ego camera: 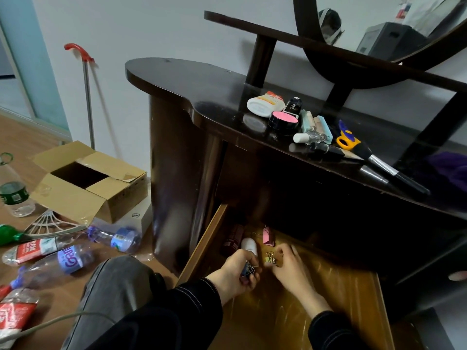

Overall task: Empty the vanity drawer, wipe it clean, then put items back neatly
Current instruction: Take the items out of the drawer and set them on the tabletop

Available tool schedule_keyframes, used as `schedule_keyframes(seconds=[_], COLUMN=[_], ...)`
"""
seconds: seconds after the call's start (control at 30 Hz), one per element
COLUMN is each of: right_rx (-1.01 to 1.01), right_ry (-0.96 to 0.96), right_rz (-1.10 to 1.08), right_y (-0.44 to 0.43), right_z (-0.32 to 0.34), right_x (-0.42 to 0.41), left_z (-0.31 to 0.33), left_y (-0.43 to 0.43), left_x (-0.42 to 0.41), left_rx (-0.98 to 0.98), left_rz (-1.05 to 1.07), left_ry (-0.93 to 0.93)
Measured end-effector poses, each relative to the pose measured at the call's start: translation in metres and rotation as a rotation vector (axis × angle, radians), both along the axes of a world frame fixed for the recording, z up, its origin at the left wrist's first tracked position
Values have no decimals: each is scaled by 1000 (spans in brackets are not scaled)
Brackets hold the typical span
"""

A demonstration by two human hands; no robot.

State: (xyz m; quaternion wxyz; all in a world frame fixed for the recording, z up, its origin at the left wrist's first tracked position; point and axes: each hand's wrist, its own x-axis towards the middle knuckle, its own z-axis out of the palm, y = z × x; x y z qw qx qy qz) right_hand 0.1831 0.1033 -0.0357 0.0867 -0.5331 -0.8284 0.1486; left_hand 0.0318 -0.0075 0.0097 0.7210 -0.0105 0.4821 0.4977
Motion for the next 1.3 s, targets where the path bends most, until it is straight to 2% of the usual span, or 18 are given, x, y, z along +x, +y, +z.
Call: schedule_keyframes(seconds=[0.33,0.53,0.63,0.83,1.13,1.3], right_rx=[-7,-93,-203,-401,-424,-337], right_ry=[22,133,271,725,918,906], right_rz=[9,-73,-117,-192,-300,-242], right_y=[-13,-38,-48,-68,-109,-134], right_z=[-7,-2,9,49,80,127], right_x=[-3,25,30,30,45,56], left_z=[-3,-4,-4,-2,16,43], left_y=[1,1,0,-2,-14,-36], left_x=[-3,-2,1,5,6,8], left_rx=[-27,-32,-53,-77,121,316], left_rz=[-1,-12,-59,-101,-128,-62], left_ry=[-5,-18,-9,52,167,422])
